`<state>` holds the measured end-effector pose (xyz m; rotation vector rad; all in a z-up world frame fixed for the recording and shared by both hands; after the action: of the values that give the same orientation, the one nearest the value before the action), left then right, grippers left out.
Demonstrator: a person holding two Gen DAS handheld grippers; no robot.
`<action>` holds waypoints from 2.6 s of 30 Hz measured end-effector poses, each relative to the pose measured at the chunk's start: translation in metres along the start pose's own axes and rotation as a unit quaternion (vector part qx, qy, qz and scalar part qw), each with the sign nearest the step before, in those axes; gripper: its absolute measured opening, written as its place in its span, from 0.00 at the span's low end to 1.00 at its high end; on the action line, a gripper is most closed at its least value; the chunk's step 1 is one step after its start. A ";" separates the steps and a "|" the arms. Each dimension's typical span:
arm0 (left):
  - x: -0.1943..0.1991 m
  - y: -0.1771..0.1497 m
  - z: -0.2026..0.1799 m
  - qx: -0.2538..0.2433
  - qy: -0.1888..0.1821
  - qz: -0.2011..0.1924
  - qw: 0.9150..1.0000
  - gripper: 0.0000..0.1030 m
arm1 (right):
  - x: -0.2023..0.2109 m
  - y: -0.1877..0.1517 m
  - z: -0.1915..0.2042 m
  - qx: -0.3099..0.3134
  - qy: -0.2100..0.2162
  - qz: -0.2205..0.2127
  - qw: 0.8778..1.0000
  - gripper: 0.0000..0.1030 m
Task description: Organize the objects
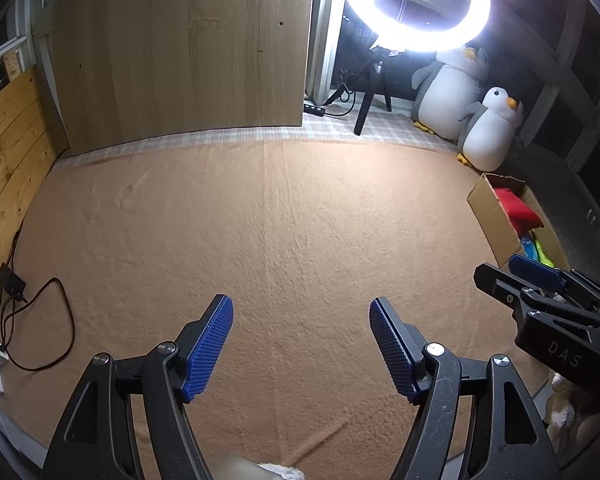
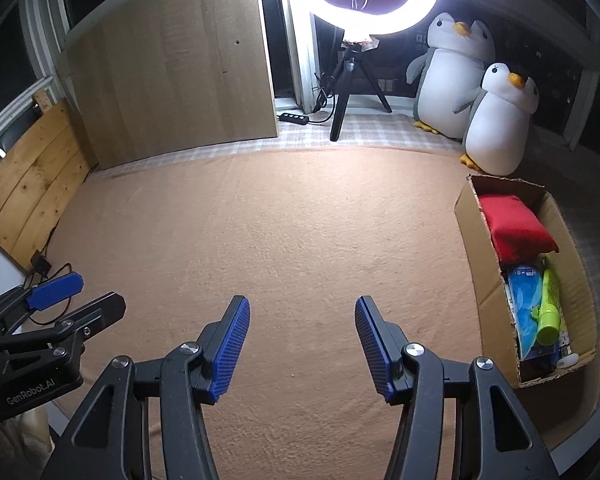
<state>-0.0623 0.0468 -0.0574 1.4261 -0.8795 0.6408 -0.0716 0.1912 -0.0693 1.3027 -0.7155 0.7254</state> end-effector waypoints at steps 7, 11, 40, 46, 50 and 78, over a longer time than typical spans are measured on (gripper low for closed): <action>-0.003 -0.001 -0.002 0.003 0.000 0.003 1.000 0.72 | 0.000 -0.002 -0.002 -0.002 -0.012 -0.001 1.000 0.63; -0.004 -0.002 -0.002 0.003 0.000 0.002 1.000 0.72 | 0.003 -0.001 -0.001 0.005 -0.019 -0.009 1.000 0.65; -0.010 -0.013 0.006 0.008 0.007 0.013 1.000 0.72 | -0.002 -0.013 -0.013 -0.030 -0.016 0.002 0.999 0.65; -0.010 -0.013 0.009 0.007 0.008 0.013 1.000 0.72 | -0.003 -0.016 -0.009 -0.029 -0.009 0.007 1.000 0.65; -0.010 -0.013 0.010 0.007 0.007 0.013 1.000 0.72 | -0.002 -0.016 -0.006 -0.024 -0.008 0.005 1.000 0.65; -0.026 -0.012 0.018 0.022 0.011 0.032 0.999 0.77 | -0.017 -0.012 -0.003 -0.019 -0.004 0.022 1.000 0.65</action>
<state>-0.0696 0.0317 -0.0870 1.4320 -0.9016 0.7255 -0.0717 0.1914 -0.0908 1.2590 -0.7628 0.7399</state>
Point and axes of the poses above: each gripper's, at about its wrist camera, not at the fingertips, and x roughly against the way its jaws point, z to its left, y to its top, the point moved 4 cm from there along -x, roughly the way its jaws point, and after that the axes turned 2 degrees about y, right-handed, at the moved point
